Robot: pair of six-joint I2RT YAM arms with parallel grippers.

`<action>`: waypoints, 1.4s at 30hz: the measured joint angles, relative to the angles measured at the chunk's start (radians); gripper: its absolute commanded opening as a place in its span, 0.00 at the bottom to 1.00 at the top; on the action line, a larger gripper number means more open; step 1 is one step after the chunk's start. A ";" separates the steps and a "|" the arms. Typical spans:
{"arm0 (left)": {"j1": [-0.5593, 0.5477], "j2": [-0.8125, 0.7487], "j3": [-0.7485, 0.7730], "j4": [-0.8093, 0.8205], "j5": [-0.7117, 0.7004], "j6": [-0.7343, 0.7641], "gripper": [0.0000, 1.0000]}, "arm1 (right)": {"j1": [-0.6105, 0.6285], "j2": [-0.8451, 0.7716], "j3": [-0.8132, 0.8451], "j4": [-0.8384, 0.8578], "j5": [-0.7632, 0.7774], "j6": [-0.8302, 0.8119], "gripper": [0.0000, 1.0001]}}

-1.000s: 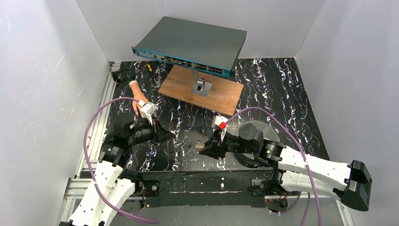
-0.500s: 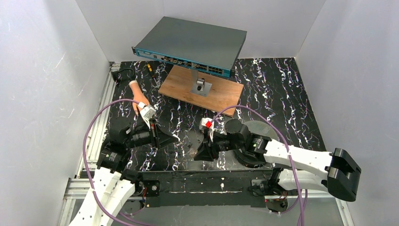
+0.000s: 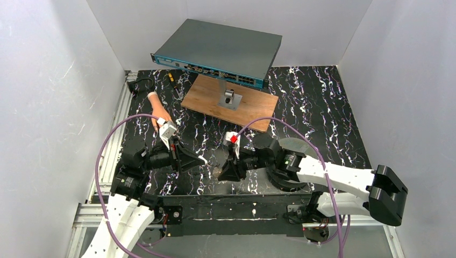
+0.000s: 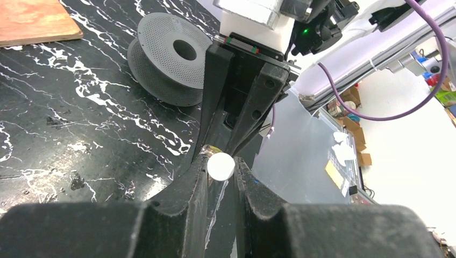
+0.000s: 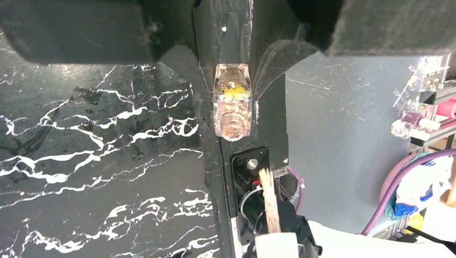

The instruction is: Paint the nails

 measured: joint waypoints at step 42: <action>-0.051 0.021 -0.013 0.011 0.018 0.000 0.00 | 0.045 0.043 0.088 -0.061 0.009 -0.058 0.01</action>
